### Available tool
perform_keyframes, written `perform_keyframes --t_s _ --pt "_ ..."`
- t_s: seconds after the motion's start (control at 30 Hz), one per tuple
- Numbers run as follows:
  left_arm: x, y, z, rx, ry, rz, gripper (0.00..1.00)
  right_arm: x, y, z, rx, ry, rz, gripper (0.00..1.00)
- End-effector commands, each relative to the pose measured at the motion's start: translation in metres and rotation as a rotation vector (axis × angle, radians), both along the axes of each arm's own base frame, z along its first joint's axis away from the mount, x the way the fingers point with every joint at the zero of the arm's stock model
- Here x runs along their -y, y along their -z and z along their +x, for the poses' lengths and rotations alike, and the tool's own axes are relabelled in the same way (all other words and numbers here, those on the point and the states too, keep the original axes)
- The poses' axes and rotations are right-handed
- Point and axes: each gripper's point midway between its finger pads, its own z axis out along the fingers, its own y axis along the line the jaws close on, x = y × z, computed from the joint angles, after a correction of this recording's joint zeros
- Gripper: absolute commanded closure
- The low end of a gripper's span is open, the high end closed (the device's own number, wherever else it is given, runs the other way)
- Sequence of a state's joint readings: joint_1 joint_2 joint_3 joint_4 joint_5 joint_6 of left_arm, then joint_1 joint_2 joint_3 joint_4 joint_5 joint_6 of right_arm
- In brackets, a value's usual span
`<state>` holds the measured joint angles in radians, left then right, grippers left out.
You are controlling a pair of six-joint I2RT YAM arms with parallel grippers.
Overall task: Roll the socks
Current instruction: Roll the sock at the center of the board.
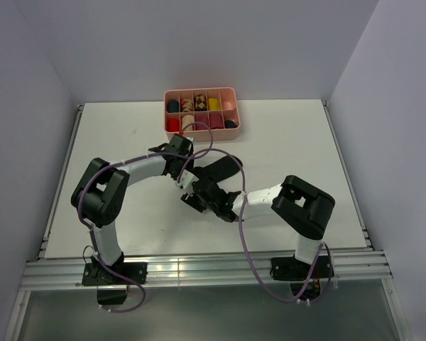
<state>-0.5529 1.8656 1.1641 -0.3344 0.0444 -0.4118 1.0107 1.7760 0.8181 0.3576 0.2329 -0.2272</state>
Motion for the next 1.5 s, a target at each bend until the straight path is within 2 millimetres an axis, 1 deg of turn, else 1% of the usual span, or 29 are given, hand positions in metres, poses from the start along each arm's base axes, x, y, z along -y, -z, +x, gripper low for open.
perform_keyframes --t_s 0.0,0.1,0.2,0.3,0.4,0.43,0.47,0.5,0.57,0.6,0.63,0.67,0.73,0.77,0.8,0.83,0.87,0.9,0.93,0.97,1.07,1.1,1.17,1.2,1.23,1.3,1.37,1.4,1.47 --pt "-0.03 0.035 -0.02 -0.1 0.003 0.139 0.69 -0.011 -0.019 0.02 0.06 0.034 0.057 0.37" --pt "-0.03 0.034 -0.019 -0.099 0.004 0.139 0.69 -0.011 -0.012 0.025 0.039 0.049 0.057 0.37" --pt "-0.031 0.035 -0.02 -0.101 0.006 0.141 0.69 -0.008 -0.003 0.029 0.009 0.059 0.048 0.44" --pt "-0.031 0.036 -0.021 -0.102 0.006 0.142 0.7 -0.004 0.004 0.031 -0.013 0.063 0.042 0.47" --pt "-0.031 0.036 -0.02 -0.101 0.007 0.142 0.7 -0.004 0.013 0.029 -0.042 0.058 0.031 0.56" --pt "-0.03 0.035 -0.019 -0.098 0.007 0.14 0.7 -0.001 0.021 0.026 -0.063 0.058 0.011 0.64" --pt "-0.03 0.034 -0.018 -0.095 0.005 0.139 0.7 -0.002 0.024 0.024 -0.084 0.053 0.015 0.68" --pt "-0.03 0.034 -0.018 -0.095 0.004 0.137 0.7 0.0 0.029 0.022 -0.101 0.056 0.01 0.77" --pt "-0.029 0.03 -0.015 -0.082 -0.007 0.126 0.68 0.002 0.035 0.015 -0.137 0.058 0.021 0.85" --pt "-0.03 0.028 -0.014 -0.078 -0.015 0.121 0.67 0.004 0.036 0.012 -0.163 0.05 0.031 0.93" --pt "-0.03 0.024 -0.011 -0.069 -0.033 0.107 0.66 0.005 0.038 0.009 -0.183 0.048 0.038 0.97" --pt "-0.028 0.02 -0.008 -0.056 -0.043 0.094 0.61 0.007 0.04 0.005 -0.208 0.059 0.053 1.0" --pt "-0.026 0.008 -0.003 -0.04 -0.079 0.045 0.54 0.005 0.036 0.001 -0.274 0.054 0.113 1.0" --pt "-0.026 0.001 0.002 -0.022 -0.1 0.029 0.45 0.003 0.035 -0.003 -0.308 0.041 0.142 1.0" --pt "-0.029 -0.003 0.005 -0.014 -0.127 0.014 0.41 0.004 0.032 -0.004 -0.35 0.025 0.179 1.0" --pt "-0.029 -0.015 0.009 0.005 -0.17 -0.023 0.36 0.003 0.031 -0.006 -0.398 0.038 0.22 1.0" --pt "-0.029 -0.022 0.014 0.023 -0.2 -0.05 0.28 0.002 0.028 -0.007 -0.425 0.035 0.247 1.0" --pt "-0.036 -0.025 0.016 0.028 -0.238 -0.069 0.24 0.001 0.025 -0.008 -0.452 0.032 0.276 1.0" --pt "-0.036 -0.039 0.019 0.049 -0.288 -0.117 0.22 -0.001 0.02 -0.01 -0.516 0.02 0.334 1.0" --pt "-0.039 -0.044 0.02 0.059 -0.318 -0.141 0.19 -0.001 0.019 -0.011 -0.547 0.019 0.361 1.0" --pt "-0.045 -0.06 0.022 0.094 -0.404 -0.224 0.17 -0.004 0.008 -0.013 -0.657 0.005 0.481 1.0" --pt "-0.045 -0.064 0.019 0.107 -0.417 -0.25 0.17 -0.003 0.008 -0.015 -0.691 0.007 0.508 1.0" --pt "-0.043 -0.067 0.014 0.098 -0.455 -0.301 0.17 -0.003 -0.003 -0.014 -0.758 0.001 0.608 1.0" --pt "-0.043 -0.06 0.005 0.077 -0.459 -0.315 0.18 -0.004 -0.001 -0.015 -0.791 0.005 0.632 1.0" --pt "-0.038 -0.07 0.005 0.089 -0.47 -0.376 0.18 -0.006 -0.007 -0.013 -0.826 0.017 0.686 1.0" --pt "-0.031 -0.063 -0.008 0.043 -0.462 -0.428 0.19 -0.004 -0.003 -0.014 -0.897 0.026 0.727 1.0" --pt "-0.027 -0.063 -0.011 0.028 -0.479 -0.47 0.2 -0.007 -0.005 -0.011 -0.948 0.044 0.772 1.0" --pt "-0.025 -0.057 -0.017 0.006 -0.479 -0.469 0.21 -0.005 0.003 -0.012 -0.991 0.057 0.773 1.0" --pt "-0.02 -0.051 -0.024 -0.025 -0.475 -0.473 0.22 -0.005 0.006 -0.011 -1.036 0.084 0.795 1.0"
